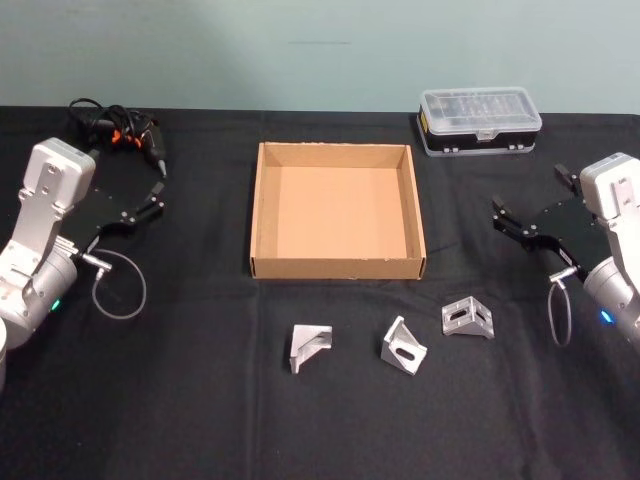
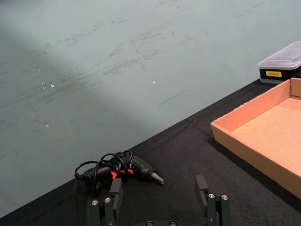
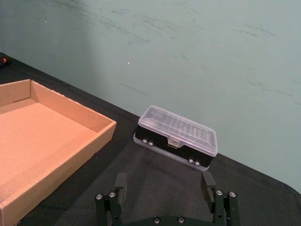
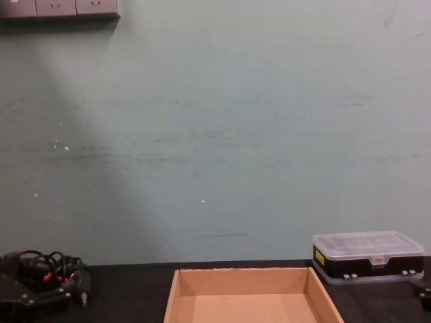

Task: Use one hand to pick up the angle iron from the table and place it into the box.

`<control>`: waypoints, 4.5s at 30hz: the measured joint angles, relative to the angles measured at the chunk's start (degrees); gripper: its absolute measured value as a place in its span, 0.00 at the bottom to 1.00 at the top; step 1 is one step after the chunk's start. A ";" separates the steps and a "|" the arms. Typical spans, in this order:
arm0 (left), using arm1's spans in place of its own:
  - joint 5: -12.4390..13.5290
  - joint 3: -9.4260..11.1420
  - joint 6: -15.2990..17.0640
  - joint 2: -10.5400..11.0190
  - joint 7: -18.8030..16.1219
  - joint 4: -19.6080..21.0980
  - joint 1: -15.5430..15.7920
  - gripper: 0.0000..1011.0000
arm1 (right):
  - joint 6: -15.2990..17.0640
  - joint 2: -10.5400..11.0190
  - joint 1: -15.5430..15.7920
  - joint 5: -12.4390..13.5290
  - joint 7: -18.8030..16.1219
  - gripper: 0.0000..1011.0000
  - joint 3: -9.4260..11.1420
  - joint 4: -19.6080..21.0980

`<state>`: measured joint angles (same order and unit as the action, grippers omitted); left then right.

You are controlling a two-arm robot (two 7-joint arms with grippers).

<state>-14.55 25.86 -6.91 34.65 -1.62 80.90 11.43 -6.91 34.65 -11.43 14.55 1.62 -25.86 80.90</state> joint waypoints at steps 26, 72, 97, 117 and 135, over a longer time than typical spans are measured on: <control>0.00 0.00 0.00 0.00 0.00 0.00 0.00 0.99 | 0.00 0.00 0.00 0.00 0.00 0.99 0.00 0.00; 0.00 0.00 0.00 0.00 0.00 0.00 0.00 0.99 | 2.12 6.12 -3.21 10.77 -24.24 0.99 5.82 6.82; 0.00 0.00 0.00 0.00 0.00 0.00 0.00 0.99 | 17.50 10.46 -14.10 12.12 -48.78 0.99 -5.70 0.82; 0.00 0.00 0.00 0.00 0.00 0.00 0.00 0.99 | 19.60 12.92 -19.81 8.18 -57.67 0.99 -13.72 -1.43; 0.00 0.00 0.00 0.00 0.00 0.00 0.00 0.99 | 19.33 12.76 -24.60 3.92 -61.43 0.99 -18.91 -3.85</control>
<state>-14.55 25.86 -6.91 34.65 -1.62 80.90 11.43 12.42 47.41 -36.02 18.47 -59.81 -44.77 77.05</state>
